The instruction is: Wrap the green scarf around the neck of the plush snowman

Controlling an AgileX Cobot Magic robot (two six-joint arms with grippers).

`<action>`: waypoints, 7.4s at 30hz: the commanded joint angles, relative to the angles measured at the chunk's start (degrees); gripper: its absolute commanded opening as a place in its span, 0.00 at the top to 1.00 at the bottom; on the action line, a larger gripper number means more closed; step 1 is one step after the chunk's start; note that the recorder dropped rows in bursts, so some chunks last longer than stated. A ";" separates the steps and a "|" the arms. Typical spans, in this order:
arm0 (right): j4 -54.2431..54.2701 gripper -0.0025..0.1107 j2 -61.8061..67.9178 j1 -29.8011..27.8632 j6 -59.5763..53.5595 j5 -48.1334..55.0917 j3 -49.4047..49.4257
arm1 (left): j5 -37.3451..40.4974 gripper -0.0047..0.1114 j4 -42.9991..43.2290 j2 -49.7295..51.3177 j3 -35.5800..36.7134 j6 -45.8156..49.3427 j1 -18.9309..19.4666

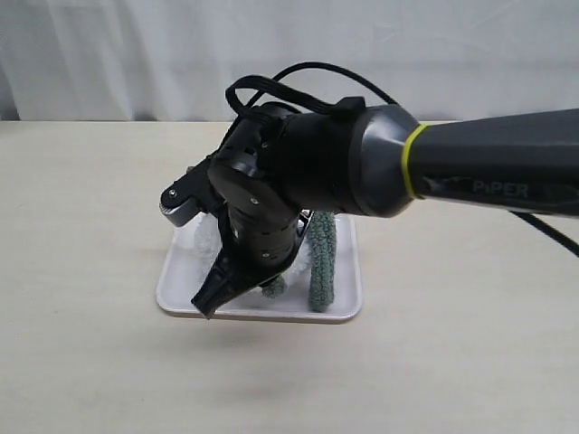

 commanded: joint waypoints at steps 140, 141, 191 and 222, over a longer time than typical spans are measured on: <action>-0.65 0.53 3.55 2.65 0.90 6.14 -12.02 | -0.71 0.96 -0.12 -0.11 0.17 -0.14 -0.37; -2.43 0.53 3.55 2.65 2.05 6.00 -11.71 | -0.71 0.96 -0.12 -0.11 0.17 -0.14 -0.37; -6.71 0.94 3.58 2.67 -2.08 11.63 -5.98 | -0.71 0.96 -0.12 -0.11 0.17 -0.14 -0.37; -4.33 0.48 -0.40 2.67 -3.67 10.79 -2.71 | -0.71 0.96 -0.12 -0.11 0.17 -0.14 -0.37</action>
